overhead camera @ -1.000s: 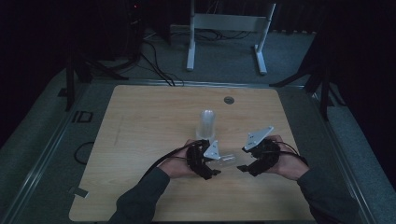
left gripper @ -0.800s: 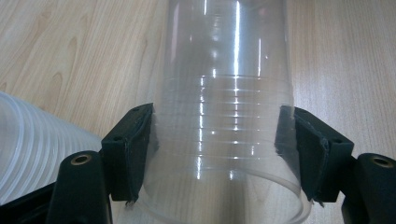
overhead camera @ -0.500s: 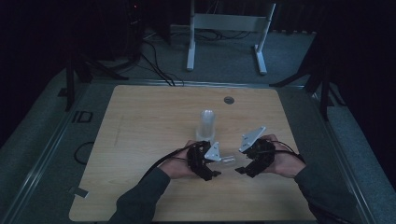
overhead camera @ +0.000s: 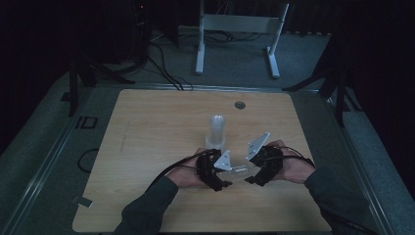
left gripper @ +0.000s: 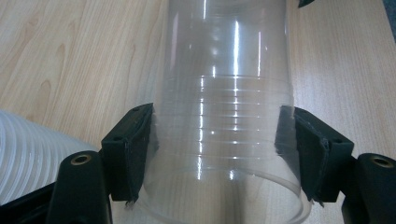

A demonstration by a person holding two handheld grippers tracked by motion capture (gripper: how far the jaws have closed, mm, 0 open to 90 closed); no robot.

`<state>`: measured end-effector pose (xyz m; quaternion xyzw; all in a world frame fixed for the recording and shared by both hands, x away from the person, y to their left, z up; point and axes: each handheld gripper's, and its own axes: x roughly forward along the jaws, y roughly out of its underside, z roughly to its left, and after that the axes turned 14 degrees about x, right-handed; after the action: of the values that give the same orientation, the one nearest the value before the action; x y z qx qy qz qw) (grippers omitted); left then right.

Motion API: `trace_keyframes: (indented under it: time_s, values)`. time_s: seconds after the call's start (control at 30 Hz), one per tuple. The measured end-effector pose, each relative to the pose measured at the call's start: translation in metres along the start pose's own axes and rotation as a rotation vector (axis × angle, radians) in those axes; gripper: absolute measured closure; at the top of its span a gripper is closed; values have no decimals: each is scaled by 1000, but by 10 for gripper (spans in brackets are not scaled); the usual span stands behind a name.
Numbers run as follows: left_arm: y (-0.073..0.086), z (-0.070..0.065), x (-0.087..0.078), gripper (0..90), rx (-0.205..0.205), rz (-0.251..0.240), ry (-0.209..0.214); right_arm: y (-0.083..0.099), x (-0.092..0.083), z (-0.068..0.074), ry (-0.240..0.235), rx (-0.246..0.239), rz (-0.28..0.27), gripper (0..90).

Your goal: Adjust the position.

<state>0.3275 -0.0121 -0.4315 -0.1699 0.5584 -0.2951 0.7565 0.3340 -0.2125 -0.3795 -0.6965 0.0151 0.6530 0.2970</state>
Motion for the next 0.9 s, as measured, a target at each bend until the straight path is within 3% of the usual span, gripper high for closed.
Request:
trace_keyframes:
  time_s: [0.4, 0.9]
  values:
    - [-5, -2, 0, 294, 25, -7, 8, -6, 8, 4, -22, -45, 21, 272]
    - [-7, -4, 1, 293, 42, -14, 8, -8, 15, 7, -36, -54, 56, 335]
